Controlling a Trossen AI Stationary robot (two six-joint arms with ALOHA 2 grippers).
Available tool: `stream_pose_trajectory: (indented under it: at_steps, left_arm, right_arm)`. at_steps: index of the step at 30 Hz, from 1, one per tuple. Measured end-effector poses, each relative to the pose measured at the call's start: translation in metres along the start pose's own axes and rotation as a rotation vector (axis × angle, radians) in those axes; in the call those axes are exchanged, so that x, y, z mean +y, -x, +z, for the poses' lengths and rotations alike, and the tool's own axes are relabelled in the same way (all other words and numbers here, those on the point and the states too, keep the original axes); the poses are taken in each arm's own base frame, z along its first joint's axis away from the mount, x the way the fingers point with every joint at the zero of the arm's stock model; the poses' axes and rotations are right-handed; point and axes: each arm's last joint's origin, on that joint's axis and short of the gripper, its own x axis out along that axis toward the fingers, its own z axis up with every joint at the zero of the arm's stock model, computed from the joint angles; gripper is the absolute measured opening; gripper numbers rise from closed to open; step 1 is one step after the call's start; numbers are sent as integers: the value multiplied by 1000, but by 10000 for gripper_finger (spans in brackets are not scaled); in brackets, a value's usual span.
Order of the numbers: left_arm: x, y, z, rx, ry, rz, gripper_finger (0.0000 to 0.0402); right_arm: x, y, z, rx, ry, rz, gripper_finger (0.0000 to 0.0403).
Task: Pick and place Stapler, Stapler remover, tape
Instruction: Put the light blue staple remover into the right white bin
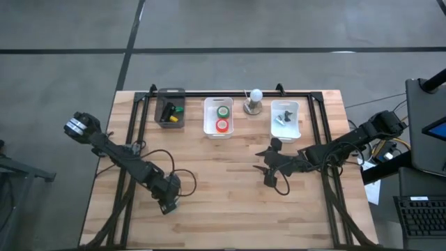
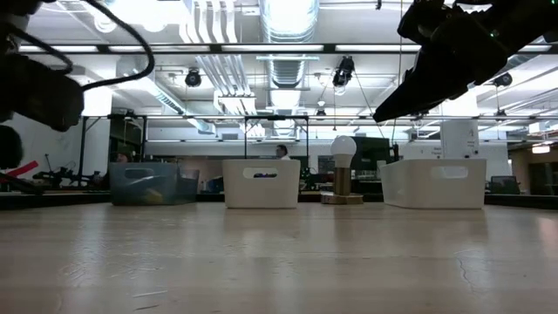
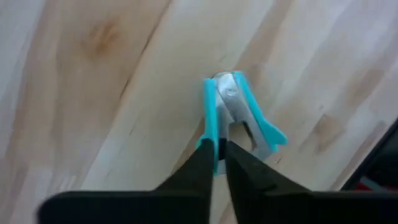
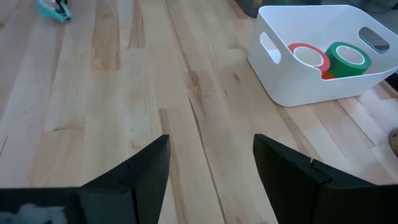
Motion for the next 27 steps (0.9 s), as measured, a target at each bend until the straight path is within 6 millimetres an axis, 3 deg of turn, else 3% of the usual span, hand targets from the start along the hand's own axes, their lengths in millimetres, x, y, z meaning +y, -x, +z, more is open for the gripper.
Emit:
stream_pose_trajectory:
  at_steps: [2, 8, 16, 27]
  left_arm:
    - [-2, 0, 2, -31, -42, -18, 14]
    - [-10, 2, 9, -193, -159, -45, 6]
    - [-25, 13, 31, -676, -358, -12, 4]
    - [-60, 55, 62, -1253, -652, -100, 3]
  right_arm:
    - [0, 0, 0, 0, 0, 0, 226]
    - [0, 0, 0, -3, -5, 0, 226]
    - [3, 0, 7, -63, -115, 41, 226]
    - [17, 8, 34, -259, -139, 445, 226]
